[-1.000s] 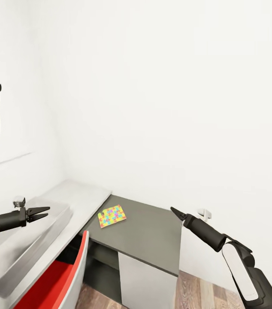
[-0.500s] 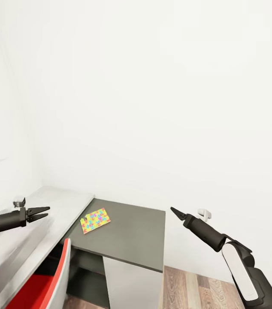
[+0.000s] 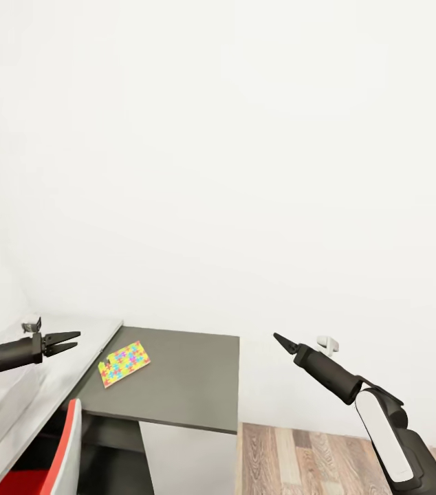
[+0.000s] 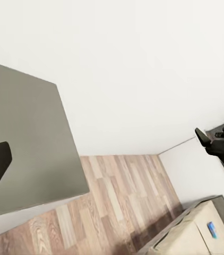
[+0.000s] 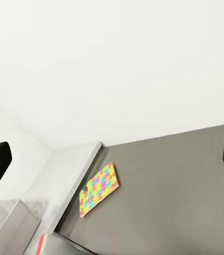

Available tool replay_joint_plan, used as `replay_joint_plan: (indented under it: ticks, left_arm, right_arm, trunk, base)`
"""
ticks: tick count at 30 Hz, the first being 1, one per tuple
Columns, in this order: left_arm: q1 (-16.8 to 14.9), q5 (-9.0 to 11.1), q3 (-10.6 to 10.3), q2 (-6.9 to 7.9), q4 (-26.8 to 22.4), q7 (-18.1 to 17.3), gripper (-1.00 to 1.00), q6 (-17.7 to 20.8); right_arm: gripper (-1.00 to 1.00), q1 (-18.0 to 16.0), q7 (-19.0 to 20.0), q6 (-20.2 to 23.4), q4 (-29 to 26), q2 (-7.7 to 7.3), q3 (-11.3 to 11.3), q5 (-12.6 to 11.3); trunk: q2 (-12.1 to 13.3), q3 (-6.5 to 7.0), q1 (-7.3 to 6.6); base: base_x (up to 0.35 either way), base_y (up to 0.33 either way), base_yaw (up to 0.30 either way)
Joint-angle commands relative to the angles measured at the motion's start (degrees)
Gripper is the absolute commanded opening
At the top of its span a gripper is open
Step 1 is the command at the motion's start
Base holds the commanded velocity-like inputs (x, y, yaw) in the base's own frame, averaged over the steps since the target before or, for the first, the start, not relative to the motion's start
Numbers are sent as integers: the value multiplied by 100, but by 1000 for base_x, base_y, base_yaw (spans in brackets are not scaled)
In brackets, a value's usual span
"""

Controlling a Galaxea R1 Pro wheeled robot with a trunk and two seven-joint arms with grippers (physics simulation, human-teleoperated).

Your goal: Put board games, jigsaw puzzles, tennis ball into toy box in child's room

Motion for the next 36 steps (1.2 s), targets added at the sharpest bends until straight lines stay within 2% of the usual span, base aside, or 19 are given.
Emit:
replay_joint_plan:
  ticks: [1,36]
  left_arm:
    - [1,-4,4,1,-1,-22,100,60]
    - [0,-8,1,-5,-1,-13,100,64]
  right_arm:
    - [100,-4,8,41,4,1,-7,-31]
    - [100,-4,4,33,13,9,-7,-17]
  trunk:
    - [-4,1,2]
    - [-4,117,2]
  base:
    - [0,0,-279]
    - [0,0,-279]
